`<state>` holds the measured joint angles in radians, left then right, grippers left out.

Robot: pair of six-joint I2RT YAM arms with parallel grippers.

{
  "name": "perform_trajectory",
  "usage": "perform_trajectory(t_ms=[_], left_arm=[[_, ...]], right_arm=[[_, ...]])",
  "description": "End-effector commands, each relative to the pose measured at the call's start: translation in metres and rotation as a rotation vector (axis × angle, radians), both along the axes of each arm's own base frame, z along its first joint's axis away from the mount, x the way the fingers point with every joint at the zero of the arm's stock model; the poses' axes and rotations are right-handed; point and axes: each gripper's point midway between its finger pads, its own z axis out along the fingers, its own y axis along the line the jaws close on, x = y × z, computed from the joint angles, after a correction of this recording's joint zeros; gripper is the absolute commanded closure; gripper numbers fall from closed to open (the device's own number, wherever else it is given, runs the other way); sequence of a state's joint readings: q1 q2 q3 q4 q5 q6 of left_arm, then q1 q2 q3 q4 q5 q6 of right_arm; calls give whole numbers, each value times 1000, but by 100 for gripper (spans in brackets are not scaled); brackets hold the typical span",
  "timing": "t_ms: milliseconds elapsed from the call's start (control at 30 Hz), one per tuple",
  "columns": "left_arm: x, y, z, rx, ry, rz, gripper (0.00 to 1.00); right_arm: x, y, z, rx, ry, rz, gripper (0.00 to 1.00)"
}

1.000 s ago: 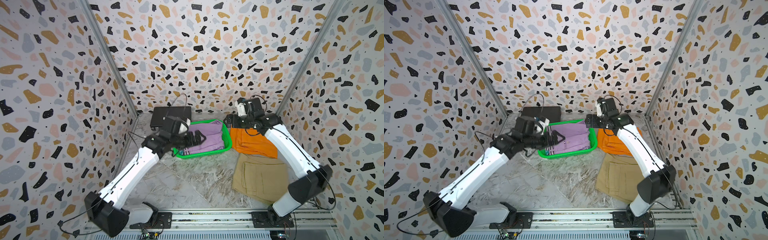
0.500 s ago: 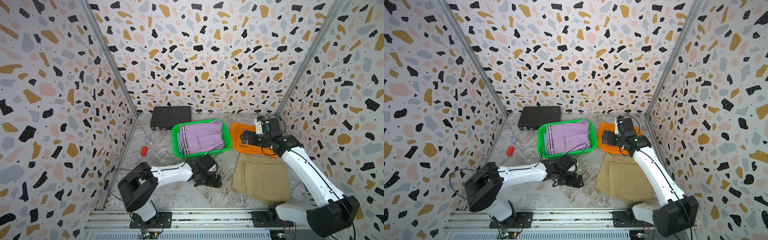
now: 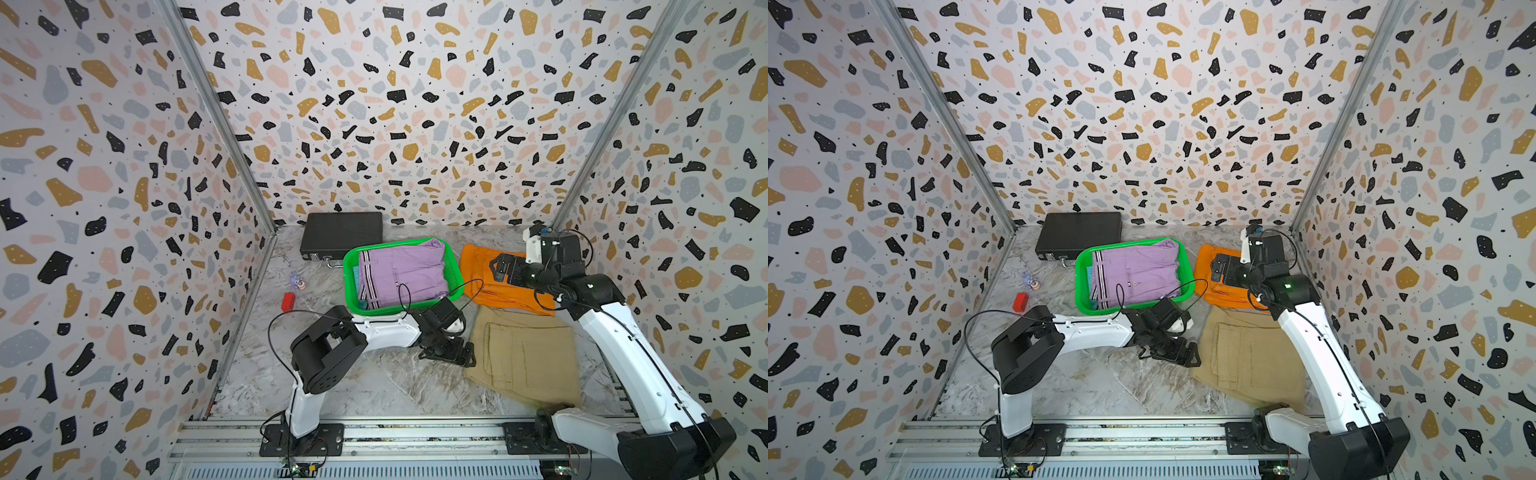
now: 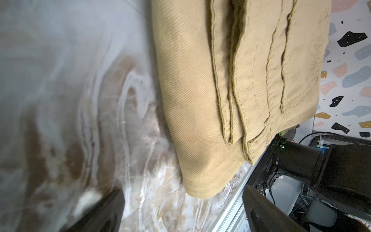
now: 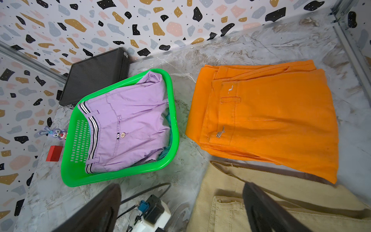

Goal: Put the folded long pants in the basket
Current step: Move the long pant to the center of the board.

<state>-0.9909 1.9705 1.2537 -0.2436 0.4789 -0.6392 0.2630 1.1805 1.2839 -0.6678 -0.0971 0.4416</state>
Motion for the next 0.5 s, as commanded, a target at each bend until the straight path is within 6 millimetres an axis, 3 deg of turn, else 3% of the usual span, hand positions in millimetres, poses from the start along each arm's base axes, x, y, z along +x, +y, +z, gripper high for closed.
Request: perform_trajectory(t_ms=[0,233,333,467], left_arm=[[-15,21,-46,164,84,-17,7],[-15,16,-55,192,113,-38,38],[-13,15,-55,196,106,-41,38],[-13,10,-60,198,126,-34,30]], right_arm=[[-1,1,19,13,-30,10,0],[-15,-10,27,-30,-63,-7,0],[-19,-13,24,-31,-58,-20,0],[-19,-10,21,-11,-43,-10,0]])
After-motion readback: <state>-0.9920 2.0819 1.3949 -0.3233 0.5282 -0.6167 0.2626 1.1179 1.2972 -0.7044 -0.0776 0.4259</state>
